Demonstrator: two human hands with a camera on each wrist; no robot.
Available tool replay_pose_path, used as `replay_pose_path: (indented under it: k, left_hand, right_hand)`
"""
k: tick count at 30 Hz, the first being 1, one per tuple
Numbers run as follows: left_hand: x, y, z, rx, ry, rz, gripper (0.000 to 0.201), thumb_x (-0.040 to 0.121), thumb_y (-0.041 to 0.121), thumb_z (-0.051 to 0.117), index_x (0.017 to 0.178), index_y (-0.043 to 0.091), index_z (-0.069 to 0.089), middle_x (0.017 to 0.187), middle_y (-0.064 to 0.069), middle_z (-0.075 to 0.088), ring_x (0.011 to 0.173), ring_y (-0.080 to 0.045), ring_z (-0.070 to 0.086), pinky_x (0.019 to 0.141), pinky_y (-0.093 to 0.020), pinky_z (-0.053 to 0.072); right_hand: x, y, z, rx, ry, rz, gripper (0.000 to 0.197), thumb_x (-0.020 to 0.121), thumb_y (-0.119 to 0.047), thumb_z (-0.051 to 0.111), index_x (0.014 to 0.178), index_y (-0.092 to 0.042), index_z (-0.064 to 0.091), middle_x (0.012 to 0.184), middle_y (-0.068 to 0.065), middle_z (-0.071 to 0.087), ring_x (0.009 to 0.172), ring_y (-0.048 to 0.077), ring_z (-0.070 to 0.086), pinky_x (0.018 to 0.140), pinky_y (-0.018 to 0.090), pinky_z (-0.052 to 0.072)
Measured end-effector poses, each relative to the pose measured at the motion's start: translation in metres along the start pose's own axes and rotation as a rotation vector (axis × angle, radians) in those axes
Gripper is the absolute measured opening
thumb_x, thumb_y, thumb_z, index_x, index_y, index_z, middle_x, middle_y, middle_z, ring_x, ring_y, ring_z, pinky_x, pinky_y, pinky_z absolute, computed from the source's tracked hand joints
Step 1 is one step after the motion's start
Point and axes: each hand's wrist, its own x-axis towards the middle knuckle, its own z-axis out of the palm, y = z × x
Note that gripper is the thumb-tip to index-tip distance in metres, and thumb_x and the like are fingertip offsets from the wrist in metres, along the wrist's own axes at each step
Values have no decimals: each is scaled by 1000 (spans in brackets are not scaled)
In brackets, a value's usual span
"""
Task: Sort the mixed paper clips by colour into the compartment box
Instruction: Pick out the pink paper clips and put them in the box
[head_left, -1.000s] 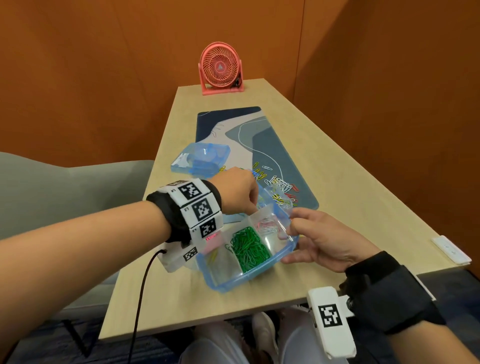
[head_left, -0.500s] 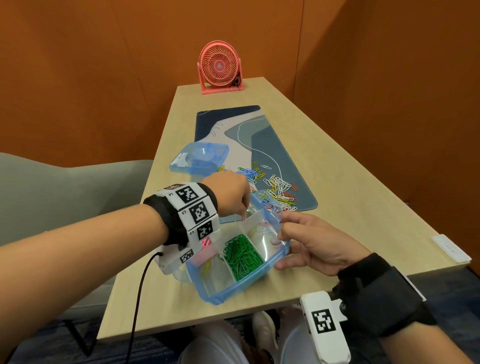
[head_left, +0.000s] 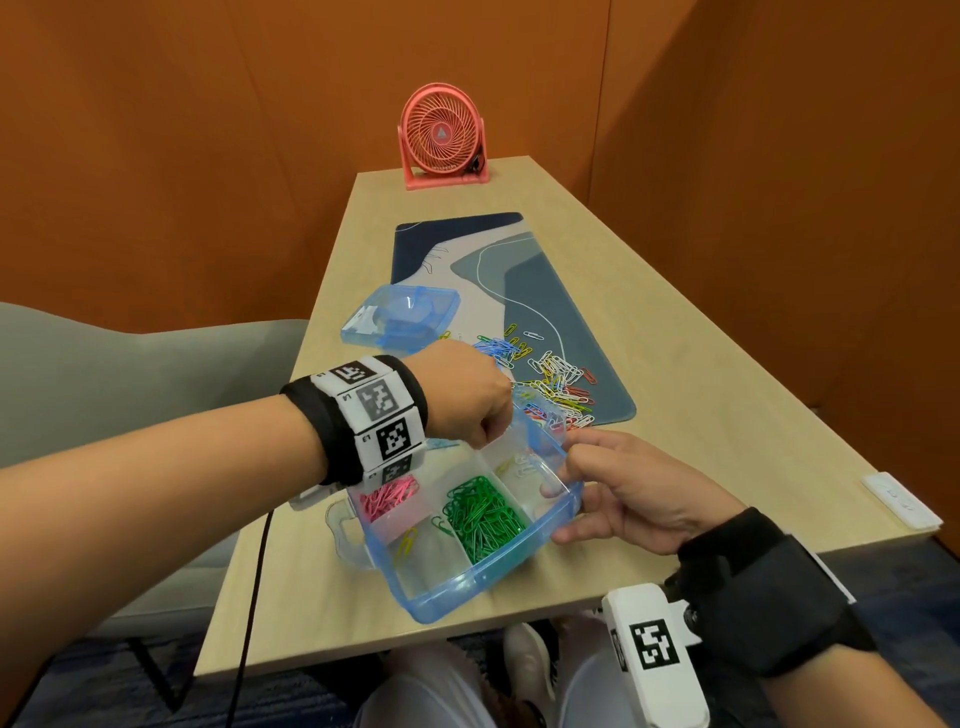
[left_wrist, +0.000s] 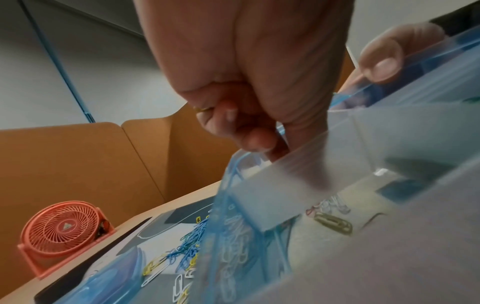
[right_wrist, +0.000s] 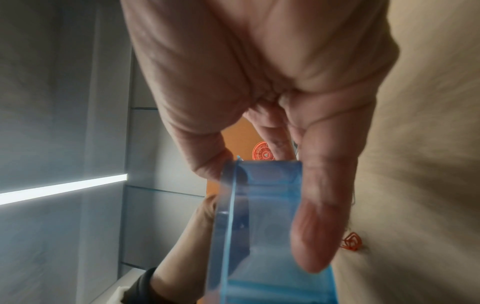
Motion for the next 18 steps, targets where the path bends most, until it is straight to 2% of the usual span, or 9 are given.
replay_pose_path:
  k: [3, 6, 8, 10, 14, 18]
  left_hand:
    - [-1, -2, 1, 36, -24, 42, 14, 79, 26, 56, 88, 26, 67, 77, 1, 62, 66, -17, 45, 47, -19, 21]
    - [-1, -2, 3, 25, -30, 51, 15, 79, 26, 55, 89, 28, 66, 77, 3, 62, 69, -18, 49, 49, -20, 24]
    - [0, -2, 4, -4, -25, 50, 21, 82, 29, 56, 100, 33, 68, 82, 8, 64, 80, -17, 57, 55, -21, 29]
    - [1, -2, 4, -32, -18, 47, 27, 83, 32, 57, 108, 36, 67, 85, 11, 65, 84, -14, 58, 60, -21, 31]
    - [3, -2, 5, -32, 3, 71, 19, 81, 29, 57, 95, 33, 70, 67, 8, 49, 70, -14, 48, 56, -21, 30]
    - [4, -2, 6, -11, 5, 99, 18, 82, 28, 55, 92, 30, 69, 65, 8, 46, 68, -13, 44, 58, -23, 35]
  right_hand:
    - [-1, 1, 2, -15, -6, 10, 33, 89, 5, 41, 115, -3, 59, 92, 16, 57, 75, 30, 59, 55, 35, 59]
    - [0, 3, 3, -26, -14, 14, 32, 89, 4, 42, 115, -2, 59, 82, 12, 61, 68, 28, 62, 56, 35, 59]
    - [1, 2, 3, -28, -9, 10, 33, 88, 5, 42, 118, 0, 57, 84, 13, 60, 69, 28, 63, 55, 35, 59]
    - [1, 1, 2, -41, -5, 7, 30, 89, 5, 42, 112, -3, 59, 79, 11, 61, 64, 26, 64, 55, 35, 58]
    - [-1, 0, -1, -51, -25, 8, 29, 89, 6, 40, 96, -11, 63, 75, 6, 66, 64, 24, 65, 56, 35, 58]
    - [0, -1, -2, -50, -41, 1, 30, 89, 6, 40, 96, -11, 63, 82, 8, 65, 72, 29, 61, 55, 35, 58]
